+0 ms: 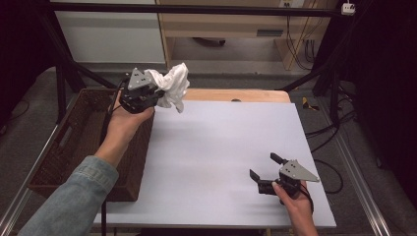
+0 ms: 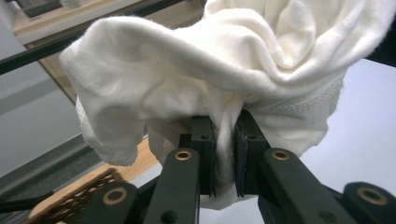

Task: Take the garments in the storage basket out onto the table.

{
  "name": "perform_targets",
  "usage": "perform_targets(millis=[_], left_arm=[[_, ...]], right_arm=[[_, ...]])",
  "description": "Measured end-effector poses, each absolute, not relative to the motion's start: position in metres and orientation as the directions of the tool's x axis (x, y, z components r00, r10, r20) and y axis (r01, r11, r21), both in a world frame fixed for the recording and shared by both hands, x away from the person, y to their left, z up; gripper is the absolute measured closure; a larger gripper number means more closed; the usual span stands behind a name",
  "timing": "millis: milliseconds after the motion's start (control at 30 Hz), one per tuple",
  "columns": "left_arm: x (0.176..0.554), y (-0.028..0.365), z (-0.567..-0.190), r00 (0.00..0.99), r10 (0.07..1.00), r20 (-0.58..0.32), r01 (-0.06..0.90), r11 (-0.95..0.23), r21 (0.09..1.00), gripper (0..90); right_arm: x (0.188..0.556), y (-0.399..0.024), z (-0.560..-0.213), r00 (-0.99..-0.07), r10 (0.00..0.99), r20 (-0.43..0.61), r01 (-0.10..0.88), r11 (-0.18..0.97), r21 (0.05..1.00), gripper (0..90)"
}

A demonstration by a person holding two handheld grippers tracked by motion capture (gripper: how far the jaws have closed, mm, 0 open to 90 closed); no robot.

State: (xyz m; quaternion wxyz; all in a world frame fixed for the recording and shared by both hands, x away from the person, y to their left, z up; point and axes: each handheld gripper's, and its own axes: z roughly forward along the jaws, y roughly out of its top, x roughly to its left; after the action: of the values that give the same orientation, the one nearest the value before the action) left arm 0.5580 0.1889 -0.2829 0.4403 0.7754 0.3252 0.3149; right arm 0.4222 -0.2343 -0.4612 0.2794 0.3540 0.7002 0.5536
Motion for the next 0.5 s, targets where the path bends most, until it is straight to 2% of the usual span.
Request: perform_targets(millis=[500], left_arm=[[0.544,0.14,-0.311,0.665,0.723,0.186,0.215,-0.424,0.88,80.6]], right_arm=[[0.422,-0.234,-0.46,-0.592,0.806,-0.01,0.178,0.143,0.974,4.2]])
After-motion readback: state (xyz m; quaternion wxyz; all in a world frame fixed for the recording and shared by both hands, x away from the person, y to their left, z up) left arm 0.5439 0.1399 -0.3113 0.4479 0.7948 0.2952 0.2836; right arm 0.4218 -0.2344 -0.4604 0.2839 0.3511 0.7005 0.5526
